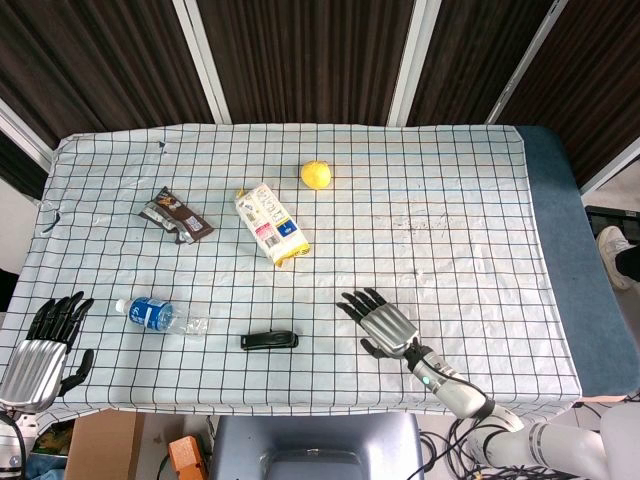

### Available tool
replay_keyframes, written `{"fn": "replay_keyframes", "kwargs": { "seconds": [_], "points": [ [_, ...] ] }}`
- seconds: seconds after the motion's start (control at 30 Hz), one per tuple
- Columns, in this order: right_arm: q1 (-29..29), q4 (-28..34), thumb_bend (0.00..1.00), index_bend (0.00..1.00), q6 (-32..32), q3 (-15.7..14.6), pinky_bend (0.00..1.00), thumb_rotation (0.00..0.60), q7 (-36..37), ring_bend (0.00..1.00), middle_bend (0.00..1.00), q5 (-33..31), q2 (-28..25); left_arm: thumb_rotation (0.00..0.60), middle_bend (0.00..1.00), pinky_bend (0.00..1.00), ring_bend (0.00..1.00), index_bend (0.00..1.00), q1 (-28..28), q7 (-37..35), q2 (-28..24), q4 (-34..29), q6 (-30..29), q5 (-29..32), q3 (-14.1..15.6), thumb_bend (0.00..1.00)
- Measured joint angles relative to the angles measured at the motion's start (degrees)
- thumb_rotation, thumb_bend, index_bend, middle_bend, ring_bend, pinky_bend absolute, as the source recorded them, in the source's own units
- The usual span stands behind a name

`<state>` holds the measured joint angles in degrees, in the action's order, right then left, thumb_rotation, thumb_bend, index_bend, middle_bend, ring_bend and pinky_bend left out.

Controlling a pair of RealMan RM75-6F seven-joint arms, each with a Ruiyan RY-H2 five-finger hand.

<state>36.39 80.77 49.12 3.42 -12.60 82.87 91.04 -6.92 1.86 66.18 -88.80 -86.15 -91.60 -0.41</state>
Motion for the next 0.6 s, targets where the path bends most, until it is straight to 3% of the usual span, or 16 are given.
{"fn": "replay_keyframes", "kwargs": {
  "seconds": [0.43,0.6],
  "points": [
    [-0.1,-1.0,0.42,0.0,2.0,0.2,0.0,0.6,-0.6,0.0,0.0,-1.2,-2.2,0.6,0.0,0.06,0.0,0.0,0.0,-0.4,-0.1,0.0,-0.1,-0.1,0.0,0.49],
    [-0.9,-3.5,0.58,0.01,2.8,0.7,0.0,0.6,-1.2,0.0,0.0,-3.5,-4.5,0.6,0.0,0.06,0.0,0.0,0.1,-0.8,-0.1,0.1,-0.6,-0.3,0.0,0.49]
  ]
}}
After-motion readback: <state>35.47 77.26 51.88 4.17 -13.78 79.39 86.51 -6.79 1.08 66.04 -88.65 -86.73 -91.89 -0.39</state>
